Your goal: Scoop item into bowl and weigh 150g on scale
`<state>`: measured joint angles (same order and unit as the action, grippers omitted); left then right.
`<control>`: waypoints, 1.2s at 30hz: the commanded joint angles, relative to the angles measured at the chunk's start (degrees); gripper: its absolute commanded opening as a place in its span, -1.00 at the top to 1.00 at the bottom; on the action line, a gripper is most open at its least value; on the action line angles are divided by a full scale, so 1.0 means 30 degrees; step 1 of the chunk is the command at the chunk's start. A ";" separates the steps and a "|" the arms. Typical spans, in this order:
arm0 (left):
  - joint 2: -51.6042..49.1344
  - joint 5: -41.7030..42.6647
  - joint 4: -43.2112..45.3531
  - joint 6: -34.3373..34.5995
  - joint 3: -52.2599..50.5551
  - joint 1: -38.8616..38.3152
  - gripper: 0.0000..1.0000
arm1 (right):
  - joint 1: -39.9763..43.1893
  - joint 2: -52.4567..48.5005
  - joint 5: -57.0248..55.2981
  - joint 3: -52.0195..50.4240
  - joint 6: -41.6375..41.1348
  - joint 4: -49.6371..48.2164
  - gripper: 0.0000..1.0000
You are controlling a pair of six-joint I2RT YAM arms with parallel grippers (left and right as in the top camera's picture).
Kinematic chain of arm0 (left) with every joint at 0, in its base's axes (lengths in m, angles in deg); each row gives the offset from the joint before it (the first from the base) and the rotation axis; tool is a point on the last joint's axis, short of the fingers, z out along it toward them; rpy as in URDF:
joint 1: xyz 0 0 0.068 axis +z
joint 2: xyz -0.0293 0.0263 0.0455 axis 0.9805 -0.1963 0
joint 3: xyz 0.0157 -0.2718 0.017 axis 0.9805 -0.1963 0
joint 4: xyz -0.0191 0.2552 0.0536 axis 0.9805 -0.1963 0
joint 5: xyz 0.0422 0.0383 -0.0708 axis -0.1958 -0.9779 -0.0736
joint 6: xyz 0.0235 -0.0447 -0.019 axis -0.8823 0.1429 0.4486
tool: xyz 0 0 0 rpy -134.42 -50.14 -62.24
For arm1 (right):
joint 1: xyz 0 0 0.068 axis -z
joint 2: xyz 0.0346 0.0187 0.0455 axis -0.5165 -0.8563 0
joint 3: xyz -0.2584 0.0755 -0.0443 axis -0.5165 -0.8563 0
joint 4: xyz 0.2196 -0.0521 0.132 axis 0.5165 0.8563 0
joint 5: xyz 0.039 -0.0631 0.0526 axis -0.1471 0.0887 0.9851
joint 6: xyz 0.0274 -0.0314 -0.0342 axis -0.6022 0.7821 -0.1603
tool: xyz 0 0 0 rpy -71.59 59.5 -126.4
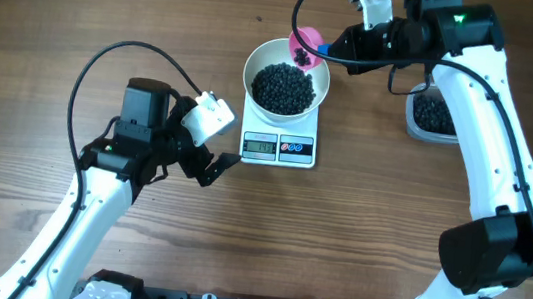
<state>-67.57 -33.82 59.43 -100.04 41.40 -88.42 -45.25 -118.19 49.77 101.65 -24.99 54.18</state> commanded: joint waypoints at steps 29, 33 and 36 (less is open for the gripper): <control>-0.0051 0.0022 -0.0007 0.0124 -0.0102 0.0073 -1.00 | -0.0044 0.0685 0.0488 0.0583 0.0852 0.0656 0.91; -0.0051 0.0022 -0.0007 0.0124 -0.0102 0.0073 -1.00 | -0.0044 0.0685 0.0233 0.0583 0.0918 0.0823 0.91; -0.0051 0.0022 -0.0007 0.0124 -0.0102 0.0073 -1.00 | -0.0044 0.0685 0.0226 0.0583 0.0918 0.0874 0.91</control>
<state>-67.57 -33.82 59.43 -100.04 41.40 -88.42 -45.25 -118.19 49.75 101.65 -23.46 56.58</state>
